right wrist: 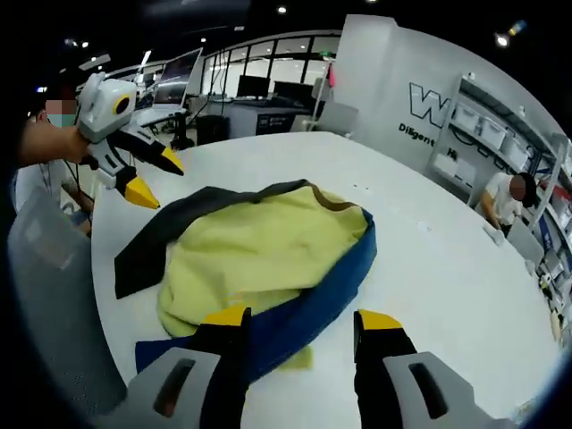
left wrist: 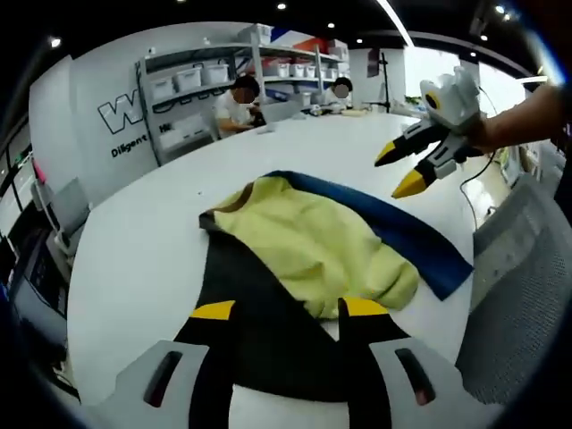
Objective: Fold the garment on the visible template until the final outline fits inside the template.
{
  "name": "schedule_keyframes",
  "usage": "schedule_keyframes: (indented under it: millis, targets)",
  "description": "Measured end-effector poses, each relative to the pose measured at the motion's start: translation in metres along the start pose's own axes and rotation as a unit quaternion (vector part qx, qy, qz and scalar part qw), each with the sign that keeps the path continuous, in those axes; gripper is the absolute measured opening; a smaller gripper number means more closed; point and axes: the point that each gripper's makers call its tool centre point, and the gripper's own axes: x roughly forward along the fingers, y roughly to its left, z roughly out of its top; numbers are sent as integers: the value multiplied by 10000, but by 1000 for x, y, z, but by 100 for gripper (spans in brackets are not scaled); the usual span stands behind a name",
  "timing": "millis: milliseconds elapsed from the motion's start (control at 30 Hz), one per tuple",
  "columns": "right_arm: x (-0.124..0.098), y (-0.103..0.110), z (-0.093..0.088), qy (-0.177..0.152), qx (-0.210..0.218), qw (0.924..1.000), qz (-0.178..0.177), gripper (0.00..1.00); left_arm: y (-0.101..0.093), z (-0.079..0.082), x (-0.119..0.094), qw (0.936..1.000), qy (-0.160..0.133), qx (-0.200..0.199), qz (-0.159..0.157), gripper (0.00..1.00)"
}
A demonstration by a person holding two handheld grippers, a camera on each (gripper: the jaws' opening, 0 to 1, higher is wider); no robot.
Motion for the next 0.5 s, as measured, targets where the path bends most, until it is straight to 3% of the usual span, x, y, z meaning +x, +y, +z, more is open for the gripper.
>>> schedule_keyframes:
  millis: [233,500]
  targets:
    - [-9,10,-12,77,-82,9999,19,44,-12,-16,-5,9999,137,19,-25,48]
    - [-15,28,-33,365,-8,9992,174,41,-29,-39,-8,9985,528,-48,-96,51]
